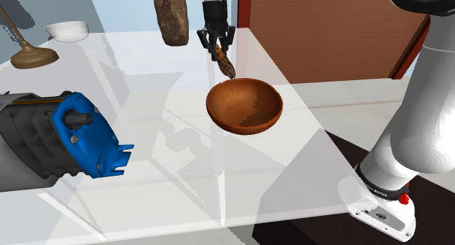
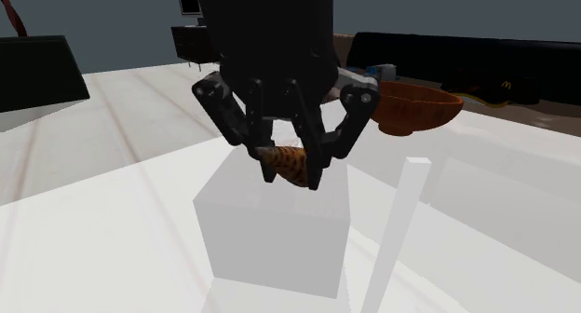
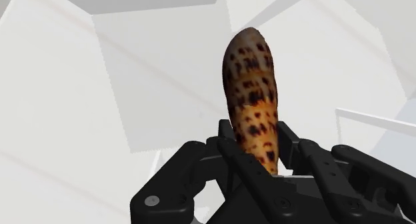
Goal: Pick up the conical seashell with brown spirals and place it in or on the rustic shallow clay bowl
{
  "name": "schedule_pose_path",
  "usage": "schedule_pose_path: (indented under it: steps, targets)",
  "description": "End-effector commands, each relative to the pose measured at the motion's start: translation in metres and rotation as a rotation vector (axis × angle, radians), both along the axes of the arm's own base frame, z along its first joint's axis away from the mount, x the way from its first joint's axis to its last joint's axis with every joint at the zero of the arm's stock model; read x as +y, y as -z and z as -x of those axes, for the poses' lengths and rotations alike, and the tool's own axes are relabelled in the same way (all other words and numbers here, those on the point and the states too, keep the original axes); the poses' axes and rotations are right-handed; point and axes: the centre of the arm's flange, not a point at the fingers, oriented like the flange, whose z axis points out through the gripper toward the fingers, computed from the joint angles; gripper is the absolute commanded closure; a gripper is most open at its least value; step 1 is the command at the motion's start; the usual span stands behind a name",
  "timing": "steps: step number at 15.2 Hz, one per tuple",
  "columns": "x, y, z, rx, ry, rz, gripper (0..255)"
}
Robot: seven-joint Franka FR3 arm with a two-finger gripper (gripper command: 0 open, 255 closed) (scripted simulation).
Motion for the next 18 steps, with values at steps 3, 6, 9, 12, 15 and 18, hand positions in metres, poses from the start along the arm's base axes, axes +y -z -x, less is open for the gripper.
schedule_pose_path:
  steps: [3, 6, 9, 12, 15, 18]
  targets:
    - [0.001, -0.021, 0.002, 0.001, 0.0, 0.0, 255]
    - [0.001, -0.037, 0.002, 0.001, 0.0, 0.0, 255]
    - [0.001, -0.052, 0.002, 0.001, 0.0, 0.0, 255]
    - [0.001, -0.068, 0.002, 0.001, 0.0, 0.0, 255]
    - [0.001, -0.084, 0.002, 0.001, 0.0, 0.0, 255]
    - [0.001, -0.1, 0.002, 0.001, 0.0, 0.0, 255]
